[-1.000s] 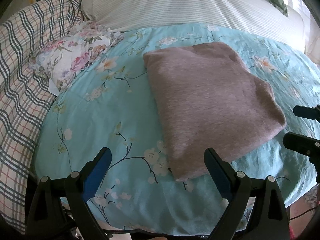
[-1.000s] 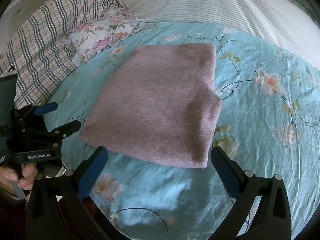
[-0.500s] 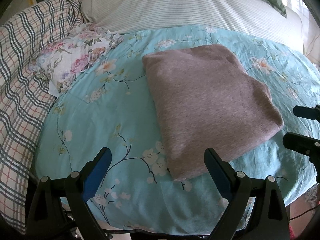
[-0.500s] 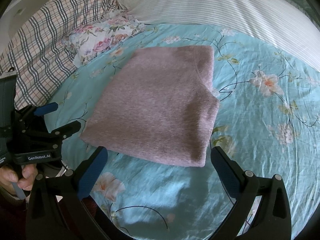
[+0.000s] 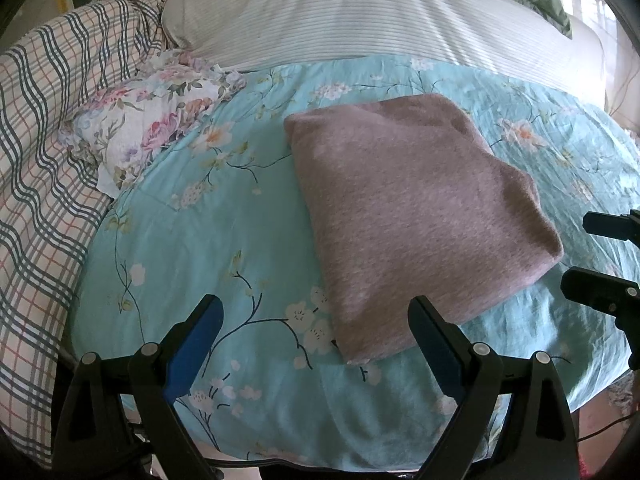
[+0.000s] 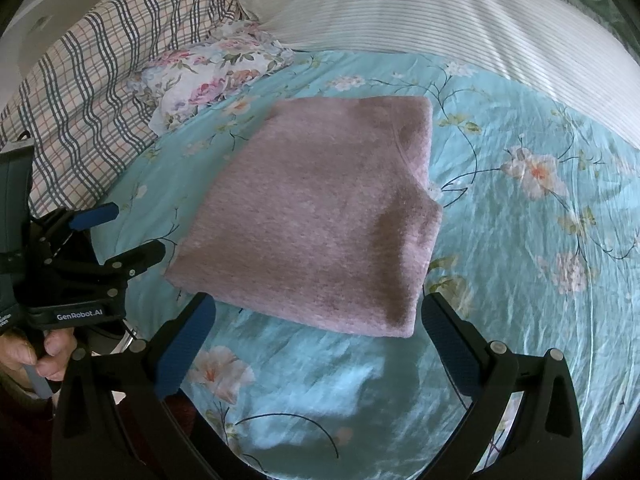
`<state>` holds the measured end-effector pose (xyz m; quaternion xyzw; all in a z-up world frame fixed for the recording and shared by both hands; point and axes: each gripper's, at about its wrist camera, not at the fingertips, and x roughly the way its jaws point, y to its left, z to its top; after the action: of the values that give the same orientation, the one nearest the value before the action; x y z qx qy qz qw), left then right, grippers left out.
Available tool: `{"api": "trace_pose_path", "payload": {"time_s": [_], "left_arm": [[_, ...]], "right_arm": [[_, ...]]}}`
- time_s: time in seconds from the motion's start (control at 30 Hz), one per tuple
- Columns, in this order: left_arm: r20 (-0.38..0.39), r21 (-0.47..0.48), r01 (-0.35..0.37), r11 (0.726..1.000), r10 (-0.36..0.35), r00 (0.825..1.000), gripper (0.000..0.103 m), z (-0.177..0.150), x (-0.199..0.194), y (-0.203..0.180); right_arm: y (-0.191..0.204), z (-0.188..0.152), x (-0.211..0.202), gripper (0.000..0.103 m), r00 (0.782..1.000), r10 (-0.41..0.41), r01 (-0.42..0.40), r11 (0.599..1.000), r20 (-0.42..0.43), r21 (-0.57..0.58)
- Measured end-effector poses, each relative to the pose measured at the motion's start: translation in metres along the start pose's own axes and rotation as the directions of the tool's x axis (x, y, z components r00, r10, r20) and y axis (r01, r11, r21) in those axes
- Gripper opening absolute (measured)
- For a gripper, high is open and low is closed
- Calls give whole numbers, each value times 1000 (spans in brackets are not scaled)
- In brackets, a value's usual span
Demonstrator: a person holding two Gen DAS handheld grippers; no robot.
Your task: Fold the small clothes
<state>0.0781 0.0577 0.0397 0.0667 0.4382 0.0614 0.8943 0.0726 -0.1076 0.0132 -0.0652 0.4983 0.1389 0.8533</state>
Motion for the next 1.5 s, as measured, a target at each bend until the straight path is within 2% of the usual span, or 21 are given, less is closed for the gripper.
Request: {"api": "trace_pose_path", "payload": {"time_s": [1.2,1.5], "left_arm": [[4,5,0,1000,0,1000,94,4,-2,-6],[13,-1,-5,1000,5,1000,94,10,0,-3]], "right_arm": [[5,5,-2,103,1000,-6,6,1000,4,0],[1,17,3,103,1000,-2,2,1000,9,-18]]}}
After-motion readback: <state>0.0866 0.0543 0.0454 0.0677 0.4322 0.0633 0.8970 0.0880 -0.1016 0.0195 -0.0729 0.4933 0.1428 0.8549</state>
